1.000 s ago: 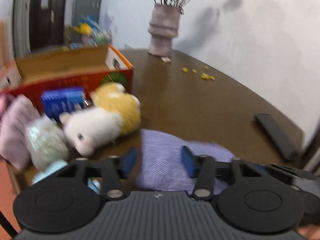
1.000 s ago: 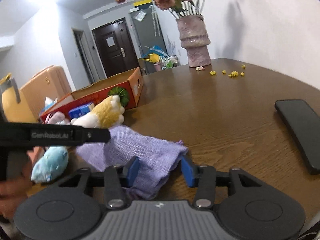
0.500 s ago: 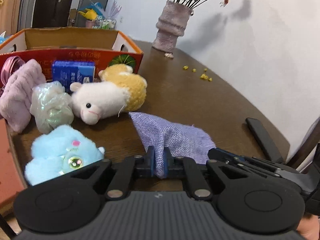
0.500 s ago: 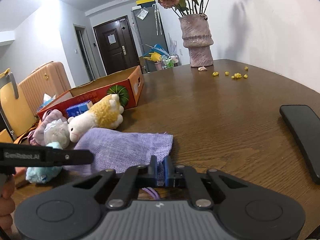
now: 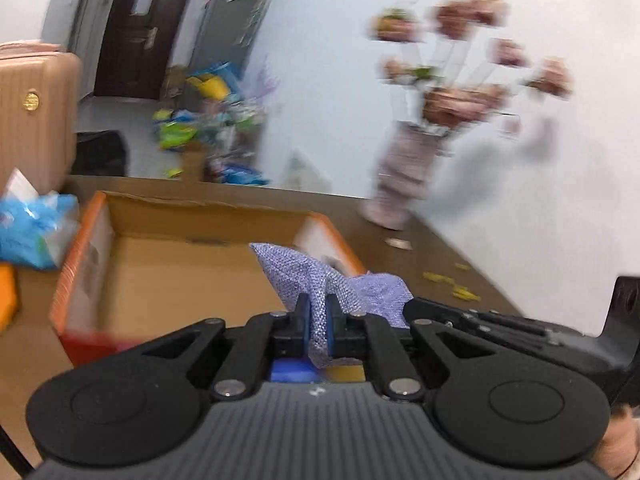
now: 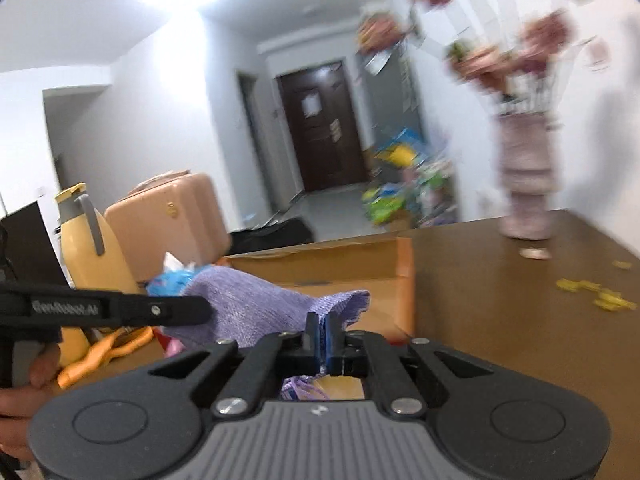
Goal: Organize soft objects
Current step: 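Carry the purple cloth into the cardboard box and open both grippers, then lift both grippers out of the box back over the table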
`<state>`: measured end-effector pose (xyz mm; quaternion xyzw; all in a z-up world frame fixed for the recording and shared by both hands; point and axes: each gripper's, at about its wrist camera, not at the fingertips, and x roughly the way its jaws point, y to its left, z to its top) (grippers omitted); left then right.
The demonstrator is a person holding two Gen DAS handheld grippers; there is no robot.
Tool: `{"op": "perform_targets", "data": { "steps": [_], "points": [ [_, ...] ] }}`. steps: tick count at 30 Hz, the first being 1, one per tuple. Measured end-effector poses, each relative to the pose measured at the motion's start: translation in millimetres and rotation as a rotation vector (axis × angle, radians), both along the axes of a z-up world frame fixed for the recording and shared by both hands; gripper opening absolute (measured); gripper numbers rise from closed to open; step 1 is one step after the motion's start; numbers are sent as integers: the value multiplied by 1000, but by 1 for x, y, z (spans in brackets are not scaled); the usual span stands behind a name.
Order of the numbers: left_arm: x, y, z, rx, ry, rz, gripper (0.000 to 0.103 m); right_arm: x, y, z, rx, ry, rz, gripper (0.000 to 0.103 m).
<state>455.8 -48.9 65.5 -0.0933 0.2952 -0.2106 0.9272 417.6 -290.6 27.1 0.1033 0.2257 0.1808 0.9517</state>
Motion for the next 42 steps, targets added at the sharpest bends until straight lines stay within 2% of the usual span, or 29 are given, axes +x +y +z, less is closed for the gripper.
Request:
{"op": "perform_targets", "data": {
  "steps": [2, 4, 5, 7, 9, 10, 12, 14, 18, 20, 21, 23, 26, 28, 29, 33, 37, 39, 42],
  "points": [
    [49, 20, -6, 17, 24, 24, 8, 63, 28, 6, 15, 70, 45, 2],
    [100, 38, -24, 49, 95, 53, 8, 120, 62, 3, -38, 122, 45, 2],
    [119, 44, -33, 76, 114, 101, 8, 143, 77, 0, -61, 145, 37, 2],
    [147, 52, -51, 180, 103, 203, 11, 193, 112, -13, -123, 197, 38, 2],
    [160, 58, -64, 281, 77, 212, 12, 230, 141, -28, -168, 251, 27, 2],
    [163, 64, -69, 298, 87, 201, 16, 242, 153, -34, -189, 277, 28, 2],
    [163, 75, -69, 273, 109, 186, 56, 255, 172, -43, -204, 302, 27, 7],
    [149, 85, -61, 220, 54, 173, 61, 254, 182, -49, -236, 299, 31, 18],
    [129, 90, -41, 233, 28, 160, 61, 250, 175, -48, -172, 300, 47, 31],
    [119, 89, -24, 248, -3, 158, 63, 244, 168, -37, -150, 289, 35, 33],
    [114, 88, -15, 260, -27, 160, 68, 239, 161, -27, -142, 274, 33, 33],
    [99, 88, 3, 272, -74, 176, 73, 223, 146, -4, -130, 228, 25, 40],
    [64, 89, 32, 273, -119, 206, 77, 187, 117, 31, -138, 159, 28, 54],
    [38, 93, 48, 273, -134, 244, 80, 158, 96, 53, -147, 114, 18, 57],
    [23, 95, 55, 272, -145, 258, 81, 140, 83, 62, -148, 92, 11, 61],
    [-27, 98, 76, 272, -181, 295, 84, 79, 41, 89, -148, 21, -7, 66],
    [-87, 97, 77, 248, -198, 347, 84, 26, 19, 99, -170, -31, -39, 68],
    [-123, 96, 68, 240, -228, 356, 87, -11, 12, 94, -173, -64, -38, 69],
    [-184, 91, 40, 223, -252, 302, 88, -77, 6, 78, -134, -121, -3, 72]
  ]
}}
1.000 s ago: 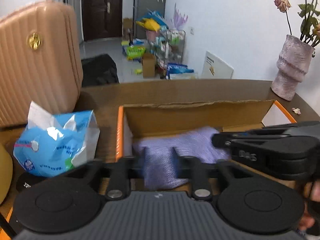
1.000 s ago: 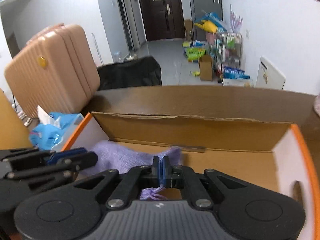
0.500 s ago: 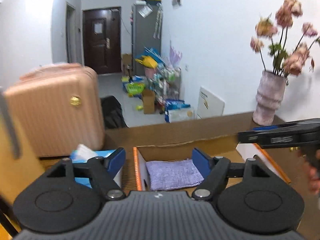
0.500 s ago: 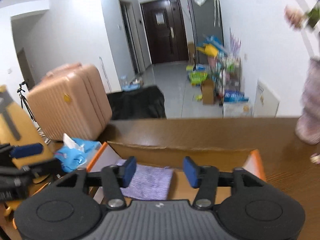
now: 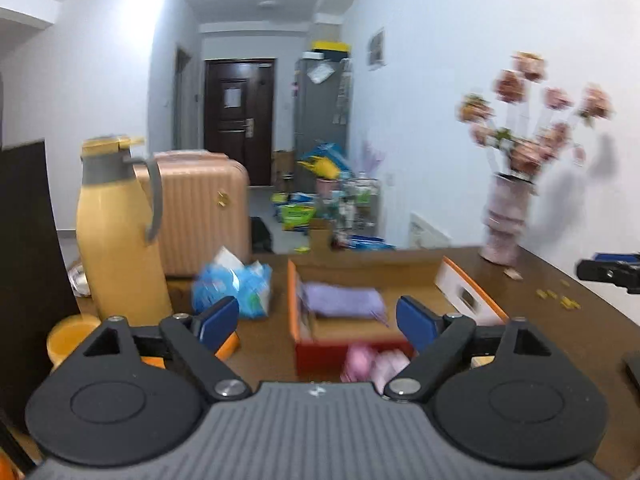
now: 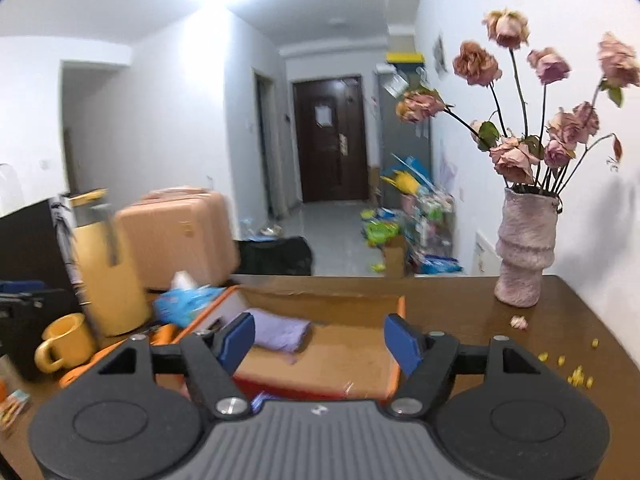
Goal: Organize soft objects
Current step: 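Lift both grippers out of the box back over the table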
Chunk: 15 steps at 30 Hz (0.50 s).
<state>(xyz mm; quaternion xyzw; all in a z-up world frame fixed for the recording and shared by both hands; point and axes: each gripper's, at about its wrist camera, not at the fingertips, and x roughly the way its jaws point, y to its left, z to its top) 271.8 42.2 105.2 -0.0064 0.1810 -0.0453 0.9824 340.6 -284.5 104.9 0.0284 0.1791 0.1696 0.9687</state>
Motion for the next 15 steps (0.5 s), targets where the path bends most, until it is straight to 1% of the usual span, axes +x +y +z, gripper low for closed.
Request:
{"op": "perform_targets", "data": {
  "steps": [2, 5, 7, 9, 10, 12, 13, 15],
  "points": [
    [-36, -3, -19, 5, -3, -34, 89, -48, 0, -20, 14, -30, 37, 73],
    [-91, -4, -43, -11, -12, -54, 90, -114, 6, -48, 19, -63, 61, 74],
    [-124, 0, -55, -23, -19, -50, 91, -150, 13, -64, 21, -81, 62, 75],
    [-151, 3, -64, -23, -34, -38, 96, -182, 20, -79, 24, -89, 57, 77],
    [-164, 5, -69, -27, -37, -24, 96, -197, 22, -86, 36, -86, 41, 80],
    [-178, 12, -74, -52, -21, -24, 97, -221, 25, -101, 71, -53, 28, 80],
    [-182, 15, -76, -66, -5, -33, 97, -226, 25, -106, 81, -28, 36, 80],
    [-183, 18, -79, -55, 4, -52, 97, -238, 29, -114, 72, 0, 63, 80]
  ]
}}
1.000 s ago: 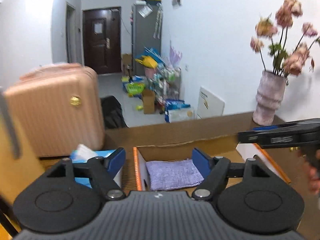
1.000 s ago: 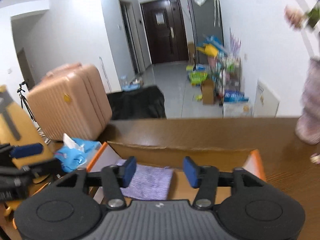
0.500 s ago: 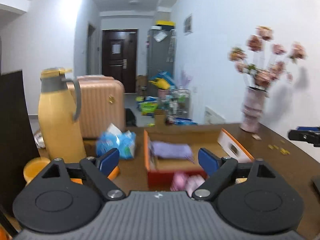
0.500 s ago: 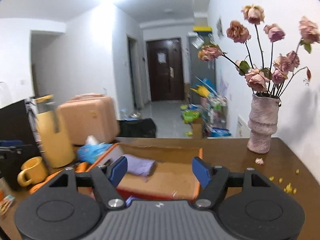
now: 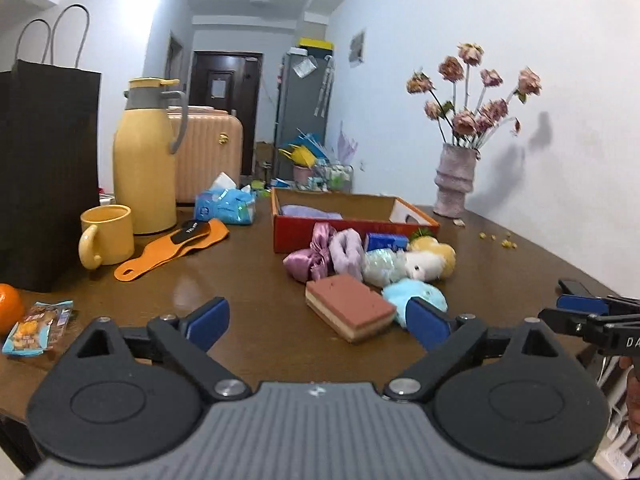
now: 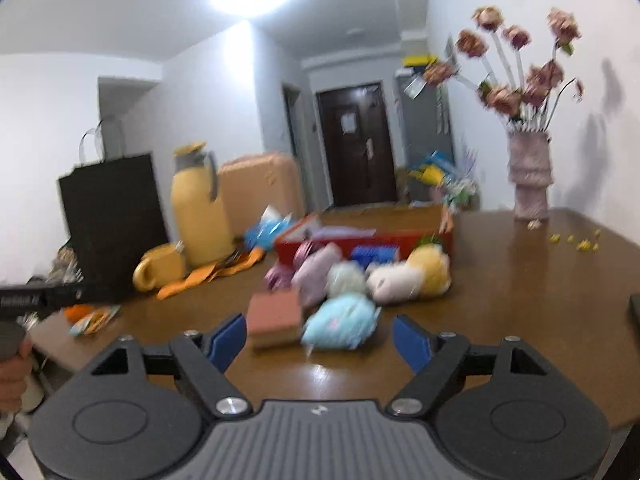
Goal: Organize soft objects
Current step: 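Lift both grippers out of the box back over the table, then lower both grippers onto the pink-and-cream sponge and close them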
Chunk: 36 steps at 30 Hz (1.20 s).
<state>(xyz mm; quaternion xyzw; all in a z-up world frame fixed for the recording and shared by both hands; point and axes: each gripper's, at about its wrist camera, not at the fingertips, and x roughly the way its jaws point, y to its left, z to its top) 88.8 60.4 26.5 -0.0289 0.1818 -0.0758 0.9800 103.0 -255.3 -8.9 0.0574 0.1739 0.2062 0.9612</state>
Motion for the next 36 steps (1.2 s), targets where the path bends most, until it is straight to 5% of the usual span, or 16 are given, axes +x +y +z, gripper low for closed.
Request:
{"op": "perform_targets", "data": {
  "steps": [7, 10, 19, 22, 24, 27, 31, 36],
  "points": [
    [36, -1, -21, -26, 30, -46, 97, 13, 13, -10, 32, 50, 23, 79],
    [78, 0, -36, -16, 63, -74, 96, 36, 27, -24, 58, 119, 65, 71],
    [231, 11, -64, -141, 235, -224, 67, 113, 73, -56, 168, 290, 62, 50],
    [260, 16, -81, -203, 307, -256, 45, 133, 83, -61, 204, 323, 59, 48],
    [260, 22, -87, -270, 351, -305, 30, 142, 87, -64, 220, 324, 50, 46],
    [231, 25, -85, -321, 389, -233, 25, 153, 88, -66, 246, 321, 17, 44],
    [179, 24, -86, -403, 388, -179, 27, 163, 82, -64, 222, 297, 20, 43],
    [179, 26, -83, -389, 369, -136, 42, 172, 80, -67, 189, 322, 66, 43]
  ]
}}
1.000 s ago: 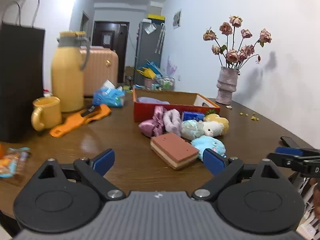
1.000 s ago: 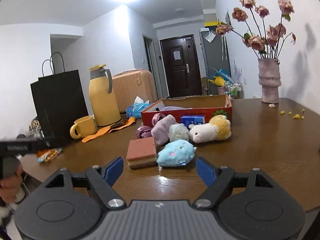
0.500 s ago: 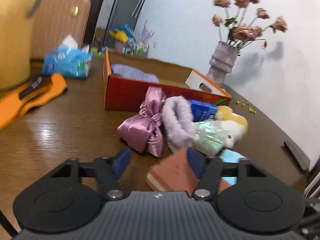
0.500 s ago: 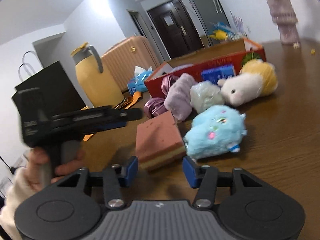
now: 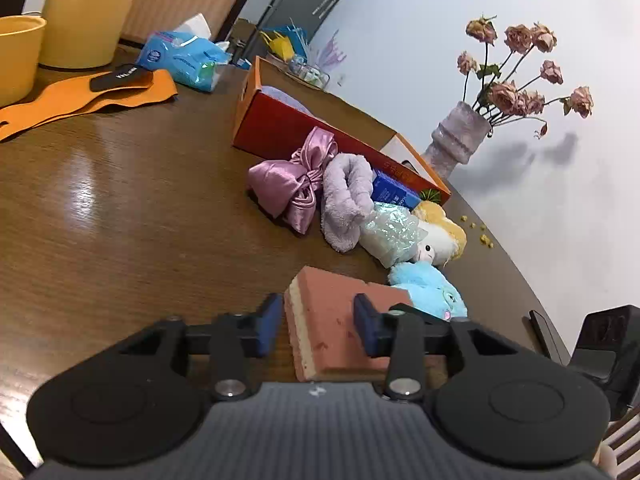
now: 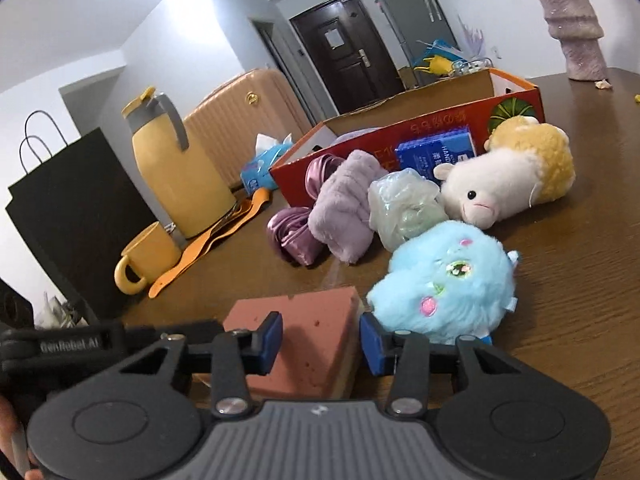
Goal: Organize soft objects
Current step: 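Lower both grippers onto the pink-and-cream sponge and close them, then carry the sponge into the cardboard box and open both grippers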
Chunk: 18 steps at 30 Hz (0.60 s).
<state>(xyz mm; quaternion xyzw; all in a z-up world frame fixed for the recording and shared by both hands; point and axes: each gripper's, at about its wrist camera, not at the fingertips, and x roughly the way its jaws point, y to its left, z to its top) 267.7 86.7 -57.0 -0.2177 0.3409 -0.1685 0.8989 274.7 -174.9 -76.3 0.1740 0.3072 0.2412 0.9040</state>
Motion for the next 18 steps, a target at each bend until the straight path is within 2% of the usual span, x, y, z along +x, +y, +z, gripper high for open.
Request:
{"op": "perform_targets", "data": {
  "steps": [4, 7, 9, 11, 15, 18],
  "points": [
    [2, -9, 0, 13, 19, -25, 42, -6, -6, 5, -1, -7, -7, 43],
    [-2, -13, -3, 11, 42, -22, 35, -9, -8, 1, -10, 18, -16, 41],
    [-10, -16, -1, 22, 38, -18, 32, -13, -12, -2, 28, 29, -9, 29],
    [-19, -18, 5, 33, 27, -6, 32, -15, -13, 0, 40, 29, 11, 26],
    [-19, -18, 39, -1, -72, -9, 31, -22, -17, 21, 55, -50, 40, 25],
    [21, -34, 73, -14, -149, -43, 31, -8, -29, 56, 60, -167, 34, 25]
  ]
}}
